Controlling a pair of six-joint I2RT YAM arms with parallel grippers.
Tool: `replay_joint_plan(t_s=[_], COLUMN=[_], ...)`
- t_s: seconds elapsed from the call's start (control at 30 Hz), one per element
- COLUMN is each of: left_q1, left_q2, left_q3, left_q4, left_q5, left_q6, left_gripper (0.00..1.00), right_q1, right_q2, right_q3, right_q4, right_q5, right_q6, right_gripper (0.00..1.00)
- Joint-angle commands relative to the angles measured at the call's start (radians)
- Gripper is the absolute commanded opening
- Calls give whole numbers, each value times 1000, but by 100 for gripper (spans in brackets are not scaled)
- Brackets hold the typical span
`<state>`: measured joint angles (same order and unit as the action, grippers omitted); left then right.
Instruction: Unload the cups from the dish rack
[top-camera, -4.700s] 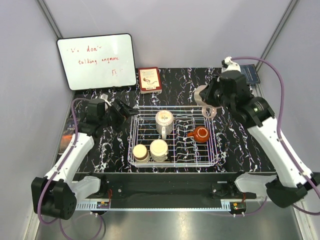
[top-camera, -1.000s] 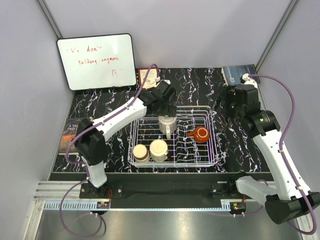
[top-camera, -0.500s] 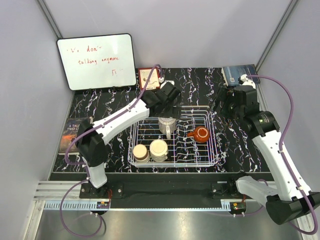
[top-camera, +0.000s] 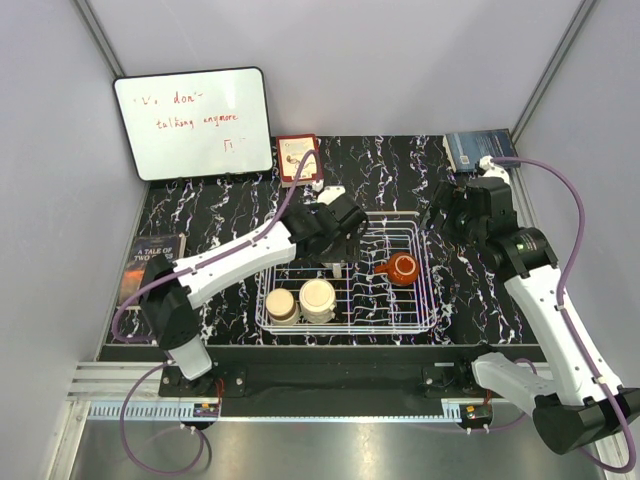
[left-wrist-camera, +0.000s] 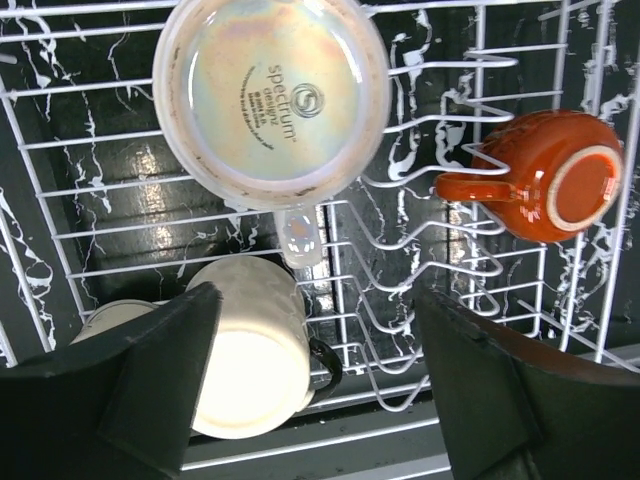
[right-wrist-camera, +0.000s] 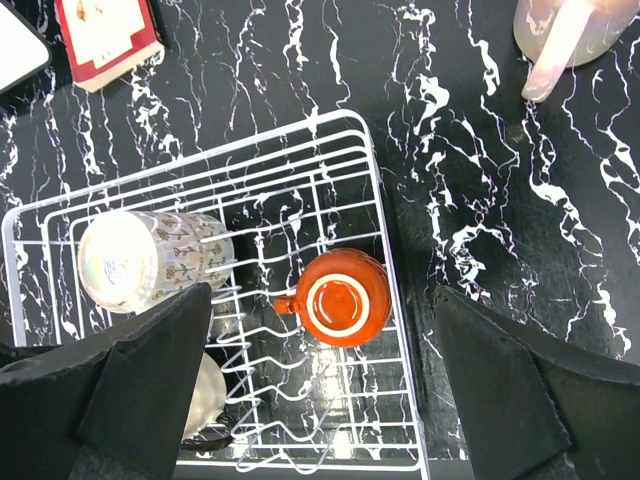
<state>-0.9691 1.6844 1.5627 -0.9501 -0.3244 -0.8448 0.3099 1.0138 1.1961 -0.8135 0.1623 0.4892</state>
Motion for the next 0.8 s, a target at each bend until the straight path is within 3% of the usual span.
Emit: replay_joint_plan(t_s=[0.0,0.2,0.5,0.77], left_q1=[3,6,7,4], left_q2=[29,75,92,77], left_q3=[-36,-85,-177,-292], left_q4=[27,137,310,418], left_q5=[-45,-59,-59,-91], left_q6=[-59,-79,-92,-123], left_gripper=[77,62,58,31], right_q1=[14,26,47,74], right_q2=[-32,-38,-53,-58], right_q3=[-12,-20,-43,-76], right_q4=[-3,-22,-38,-36], right_q5=[-20,-17,2,19], right_q6=[-12,-17,-27,-38], right_gripper=[100,100,100,100])
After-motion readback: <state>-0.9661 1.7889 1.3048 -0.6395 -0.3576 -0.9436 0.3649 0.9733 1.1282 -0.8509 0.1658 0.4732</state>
